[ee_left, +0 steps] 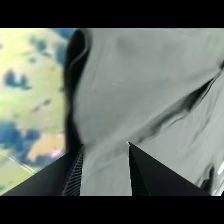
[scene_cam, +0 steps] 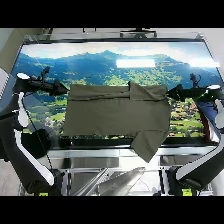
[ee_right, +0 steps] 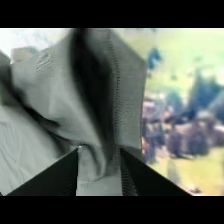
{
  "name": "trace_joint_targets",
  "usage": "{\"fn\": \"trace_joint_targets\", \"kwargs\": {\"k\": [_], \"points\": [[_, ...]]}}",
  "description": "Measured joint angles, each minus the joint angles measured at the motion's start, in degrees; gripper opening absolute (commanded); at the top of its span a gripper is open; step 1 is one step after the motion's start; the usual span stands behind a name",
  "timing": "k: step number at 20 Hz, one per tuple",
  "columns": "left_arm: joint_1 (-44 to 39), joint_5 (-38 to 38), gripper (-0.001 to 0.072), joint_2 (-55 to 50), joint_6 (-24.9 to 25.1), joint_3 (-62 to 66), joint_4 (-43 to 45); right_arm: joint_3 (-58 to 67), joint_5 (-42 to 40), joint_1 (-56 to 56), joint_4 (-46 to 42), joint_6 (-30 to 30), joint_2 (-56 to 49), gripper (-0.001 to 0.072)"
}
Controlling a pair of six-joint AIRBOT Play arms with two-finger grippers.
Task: Fold the shirts.
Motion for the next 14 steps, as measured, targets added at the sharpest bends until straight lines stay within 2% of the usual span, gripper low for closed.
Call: {"fn": "trace_joint_targets", "kwargs": {"k": [3, 7, 8, 10, 14], "points": [[0.24, -3.72, 0.0293, 0.02, -2.60, 3.06, -0.24, 0.00, 0.35, -0.31, -0.85, 1.03, 1.70, 0.0299], [3.37, -9.84, 0.0290, 2.67, -7.28, 1.60, -0.15, -0.07, 1.97, -1.29, -7.65, 3.80, 7.04, 0.0296], [4.24, -10.62, 0.0289, 4.09, -7.87, -0.57, -0.13, -0.31, 2.82, -1.44, -9.31, 4.44, 8.70, 0.0296], [5.99, -11.85, 0.0223, 8.22, -8.28, -7.39, -0.02, -2.19, 4.48, -1.64, -12.55, 5.27, 13.07, 0.0296], [9.18, -11.41, 0.0224, 20.41, -4.79, -28.22, 3.06, -12.90, 5.99, -1.77, -18.60, 6.49, 25.27, 0.0296]]}}
